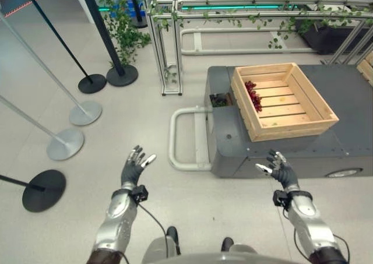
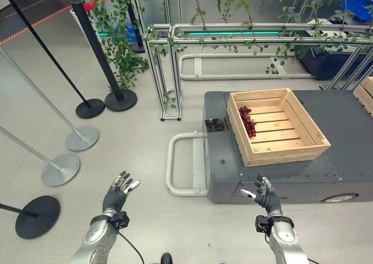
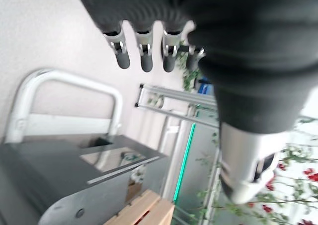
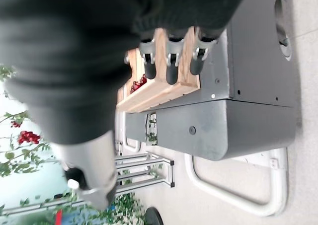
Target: Pick up the fruits from the basket on one side to the basket on the other side
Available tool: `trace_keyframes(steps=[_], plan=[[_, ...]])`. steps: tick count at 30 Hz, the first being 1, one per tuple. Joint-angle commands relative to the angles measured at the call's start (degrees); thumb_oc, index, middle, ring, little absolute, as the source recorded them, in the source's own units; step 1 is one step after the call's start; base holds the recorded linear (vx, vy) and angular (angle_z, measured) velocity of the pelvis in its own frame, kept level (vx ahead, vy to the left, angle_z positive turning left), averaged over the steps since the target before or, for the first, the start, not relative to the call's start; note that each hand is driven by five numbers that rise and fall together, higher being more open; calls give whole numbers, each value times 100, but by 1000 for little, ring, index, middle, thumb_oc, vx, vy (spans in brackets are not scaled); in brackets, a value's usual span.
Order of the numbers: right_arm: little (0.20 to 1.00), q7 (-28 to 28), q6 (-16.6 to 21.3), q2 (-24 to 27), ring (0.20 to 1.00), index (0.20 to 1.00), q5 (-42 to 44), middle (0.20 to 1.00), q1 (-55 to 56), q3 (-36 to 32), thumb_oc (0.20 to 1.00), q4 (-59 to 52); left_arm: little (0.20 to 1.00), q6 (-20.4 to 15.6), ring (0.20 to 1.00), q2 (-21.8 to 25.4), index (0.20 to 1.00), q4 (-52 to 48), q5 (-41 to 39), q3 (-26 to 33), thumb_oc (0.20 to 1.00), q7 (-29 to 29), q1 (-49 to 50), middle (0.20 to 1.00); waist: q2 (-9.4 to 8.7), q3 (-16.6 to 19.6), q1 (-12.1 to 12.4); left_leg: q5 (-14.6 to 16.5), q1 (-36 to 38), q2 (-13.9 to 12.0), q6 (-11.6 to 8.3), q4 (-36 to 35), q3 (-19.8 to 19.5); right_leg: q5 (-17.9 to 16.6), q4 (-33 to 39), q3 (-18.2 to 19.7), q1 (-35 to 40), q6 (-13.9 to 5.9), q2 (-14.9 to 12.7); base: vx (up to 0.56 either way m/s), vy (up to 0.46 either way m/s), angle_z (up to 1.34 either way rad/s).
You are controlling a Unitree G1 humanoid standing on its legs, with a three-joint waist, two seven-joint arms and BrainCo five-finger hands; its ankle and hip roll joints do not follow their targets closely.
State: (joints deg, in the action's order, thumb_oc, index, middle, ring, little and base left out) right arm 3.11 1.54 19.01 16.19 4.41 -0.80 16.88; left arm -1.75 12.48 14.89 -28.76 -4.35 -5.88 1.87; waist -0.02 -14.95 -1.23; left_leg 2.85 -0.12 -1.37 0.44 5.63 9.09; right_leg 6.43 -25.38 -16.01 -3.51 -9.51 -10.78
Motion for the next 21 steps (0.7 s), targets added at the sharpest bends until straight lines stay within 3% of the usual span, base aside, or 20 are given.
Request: trace_keyframes(steps=[1, 3, 5, 7, 10, 21], plan=[[1000, 157, 241, -4, 1000, 1000, -123, 1000, -24, -52, 1000, -139, 1000, -215, 1000, 364, 1000, -280, 231, -39, 1000, -27, -67, 1000, 30, -5, -206, -480, -8, 100, 111, -735, -345, -168, -1414, 539, -532, -65, 501, 130, -81, 51], [1000, 192, 231, -43, 1000, 1000, -153, 1000, -11, -7, 1000, 20, 1000, -225, 1000, 428, 1000, -161, 364, -57, 1000, -56, -155, 1000, 50, 28, -162, -432, -2, -30, -11, -723, -452, -62, -635, 576, -467, 89, -101, 163, -165, 43], [1000, 177, 188, -83, 1000, 1000, -101, 1000, -60, -11, 1000, 204, 1000, -220, 1000, 399, 1000, 90, 321, -132, 1000, -42, -224, 1000, -17, 58, -155, -335, 28, -50, -152, -728, -541, 6, 430, 477, -332, 125, -374, 151, -221, 39], [1000, 255, 180, 6, 1000, 1000, -155, 1000, -17, -50, 1000, 424, 1000, -217, 1000, 506, 1000, 481, 500, -162, 1000, -46, -361, 1000, -175, 119, -204, -218, 88, 44, -214, -701, -699, -85, 1783, 734, 153, 45, -151, 182, -222, 23], [1000, 224, 126, -48, 1000, 1000, -249, 1000, -74, 151, 1000, 887, 1000, -184, 1000, 296, 1000, 1099, 415, -205, 1000, 7, -266, 1000, -198, 354, -77, -91, 77, 58, -275, -526, -659, -146, 2118, 546, 481, -21, -47, 132, -188, 38], [1000, 160, 87, -3, 1000, 1000, -353, 1000, -51, 324, 1000, 1096, 1000, -198, 1000, 97, 1000, 1338, 199, -143, 1000, -2, -78, 1000, 87, 374, -166, 3, 76, -156, -522, -128, -811, -96, 2687, 363, 1033, 242, 243, 38, -122, 8]])
